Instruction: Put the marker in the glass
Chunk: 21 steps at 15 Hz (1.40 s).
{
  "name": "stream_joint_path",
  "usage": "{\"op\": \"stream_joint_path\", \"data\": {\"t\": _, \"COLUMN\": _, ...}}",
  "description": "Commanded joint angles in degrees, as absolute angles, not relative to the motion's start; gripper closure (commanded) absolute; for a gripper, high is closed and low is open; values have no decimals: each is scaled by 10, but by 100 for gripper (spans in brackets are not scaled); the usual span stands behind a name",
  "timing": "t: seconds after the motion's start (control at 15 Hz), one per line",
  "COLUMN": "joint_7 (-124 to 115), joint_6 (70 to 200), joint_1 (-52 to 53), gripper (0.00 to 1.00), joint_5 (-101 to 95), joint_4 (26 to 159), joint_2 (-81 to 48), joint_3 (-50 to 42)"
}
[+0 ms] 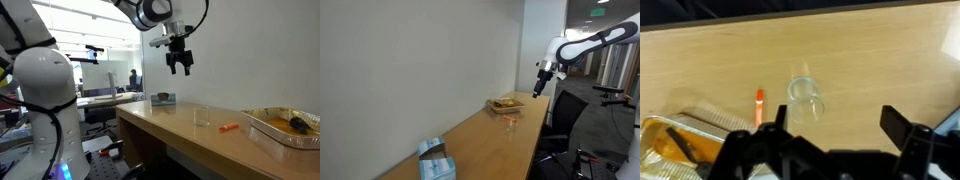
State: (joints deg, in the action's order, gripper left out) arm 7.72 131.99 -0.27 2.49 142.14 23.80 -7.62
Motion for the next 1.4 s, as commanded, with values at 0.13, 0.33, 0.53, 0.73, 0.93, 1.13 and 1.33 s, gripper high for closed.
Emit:
{"op": "stream_joint_path", "data": {"t": 0.13, "joint_7": 80, "joint_6": 1319, "joint_1": -10, "gripper": 0, "joint_5": 29, "joint_4": 1421, "joint_2": 238, "joint_3": -69}}
{"op": "stream_joint_path", "data": {"t": 0.33, "joint_7": 80, "joint_6": 1319, "joint_1": -10, "gripper": 0, "joint_5": 29, "joint_4": 1421, "joint_2": 238, "joint_3": -69}}
{"op": "stream_joint_path", "data": {"t": 0.53, "joint_7": 71, "joint_6": 1339, "joint_1": -27, "gripper": 0, "joint_5": 13, "joint_4": 1414, "joint_2": 224, "joint_3": -72}}
{"op": "stream_joint_path", "data": {"t": 0.73, "joint_7": 79, "joint_6": 1356, "joint_1": -49, "gripper": 0, "joint_5": -4, "joint_4": 1393, "joint_2": 185, "joint_3": -81}}
{"op": "stream_joint_path", "data": {"t": 0.93, "joint_7": 89, "joint_6": 1360, "joint_1": -55, "gripper": 0, "joint_5": 0, "joint_4": 1343, "joint_2": 110, "joint_3": -93}}
{"op": "stream_joint_path", "data": {"t": 1.13, "joint_7": 97, "joint_6": 1356, "joint_1": -56, "gripper": 0, "joint_5": 27, "joint_4": 1266, "joint_2": 6, "joint_3": -98}}
{"op": "stream_joint_path", "data": {"t": 1.33, "joint_7": 106, "joint_6": 1358, "joint_1": -68, "gripper": 0, "joint_5": 62, "joint_4": 1178, "joint_2": -102, "joint_3": -90}}
